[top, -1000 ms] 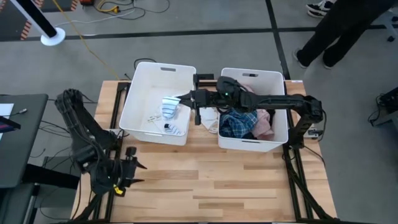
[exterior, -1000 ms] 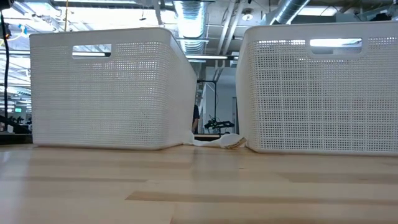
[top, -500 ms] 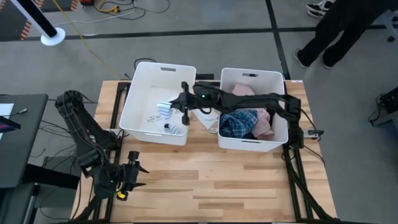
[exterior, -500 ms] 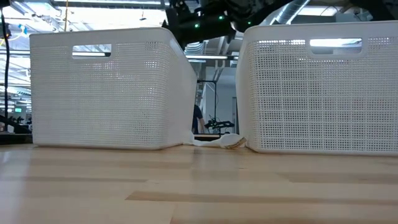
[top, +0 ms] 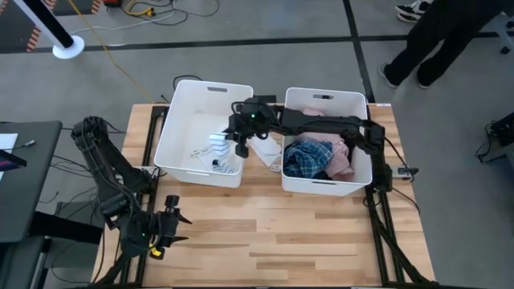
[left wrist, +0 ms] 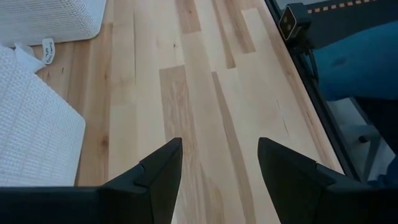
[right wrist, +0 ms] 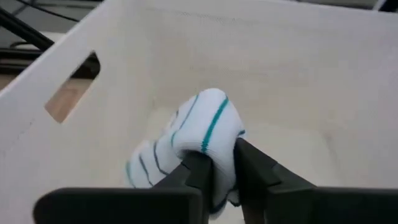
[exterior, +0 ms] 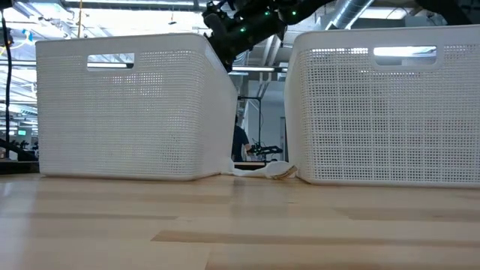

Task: Sort clothes
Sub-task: Put the blue striped sock into the left white laundry bin, then put the white sock in the left white laundry bin

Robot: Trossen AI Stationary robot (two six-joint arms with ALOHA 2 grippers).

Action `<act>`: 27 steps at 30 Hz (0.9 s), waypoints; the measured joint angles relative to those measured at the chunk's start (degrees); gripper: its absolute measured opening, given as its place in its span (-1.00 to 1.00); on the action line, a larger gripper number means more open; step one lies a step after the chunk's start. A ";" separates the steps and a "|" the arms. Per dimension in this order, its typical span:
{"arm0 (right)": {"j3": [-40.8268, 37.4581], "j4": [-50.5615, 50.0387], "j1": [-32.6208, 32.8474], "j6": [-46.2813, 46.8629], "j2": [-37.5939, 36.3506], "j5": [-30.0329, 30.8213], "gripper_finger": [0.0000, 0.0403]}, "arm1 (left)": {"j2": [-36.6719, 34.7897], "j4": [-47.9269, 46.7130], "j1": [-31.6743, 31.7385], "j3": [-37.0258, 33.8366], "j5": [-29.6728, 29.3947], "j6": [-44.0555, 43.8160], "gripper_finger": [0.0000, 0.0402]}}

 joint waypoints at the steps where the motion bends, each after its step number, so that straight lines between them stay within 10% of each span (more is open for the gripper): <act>1: 0.51 -1.52 -0.13 0.02 -0.11 0.03 -0.58 | -0.01 -0.03 0.00 0.00 0.00 0.00 0.02; 16: 7.84 -19.05 0.35 1.09 -0.15 0.01 0.23 | -0.01 0.09 0.00 0.00 -0.41 0.00 0.02; 27: 16.68 -26.82 1.86 -0.32 -0.16 0.02 0.29 | -0.01 0.09 0.00 0.00 -0.57 0.01 0.02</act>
